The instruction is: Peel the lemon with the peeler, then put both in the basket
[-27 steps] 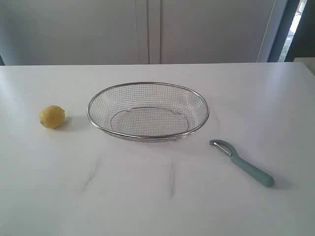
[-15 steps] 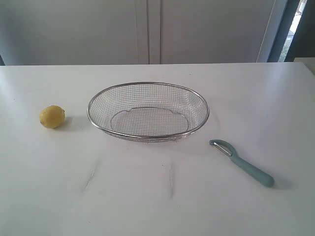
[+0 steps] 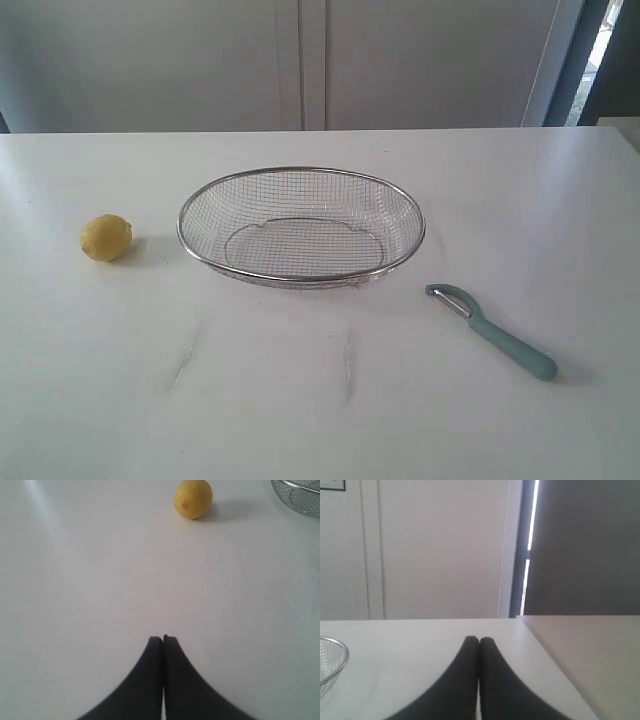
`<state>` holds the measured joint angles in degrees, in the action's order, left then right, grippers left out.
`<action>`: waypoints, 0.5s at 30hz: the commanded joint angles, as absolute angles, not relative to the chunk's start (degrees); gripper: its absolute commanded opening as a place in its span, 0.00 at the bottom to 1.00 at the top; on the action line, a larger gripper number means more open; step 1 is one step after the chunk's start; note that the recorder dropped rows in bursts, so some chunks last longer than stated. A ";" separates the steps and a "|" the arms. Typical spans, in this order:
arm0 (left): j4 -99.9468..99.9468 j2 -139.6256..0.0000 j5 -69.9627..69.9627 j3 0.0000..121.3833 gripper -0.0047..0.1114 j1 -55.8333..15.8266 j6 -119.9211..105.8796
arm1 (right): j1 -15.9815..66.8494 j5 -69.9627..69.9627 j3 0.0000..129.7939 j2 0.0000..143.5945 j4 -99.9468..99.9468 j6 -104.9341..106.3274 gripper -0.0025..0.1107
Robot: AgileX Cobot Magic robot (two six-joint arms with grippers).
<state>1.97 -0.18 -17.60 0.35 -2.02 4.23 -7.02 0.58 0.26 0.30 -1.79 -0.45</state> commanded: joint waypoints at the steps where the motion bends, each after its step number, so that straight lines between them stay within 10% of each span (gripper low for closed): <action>1: 1.88 0.00 -17.51 0.00 0.04 -1.93 4.67 | -7.52 4.78 0.00 0.00 -2.17 0.00 0.02; 15: 1.88 0.00 -17.51 0.00 0.04 -1.93 4.67 | -7.52 8.04 0.00 0.00 -2.17 0.00 0.02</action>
<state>1.97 -0.18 -17.60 0.35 -2.02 4.23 -7.02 6.73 0.26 0.30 -1.79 -0.45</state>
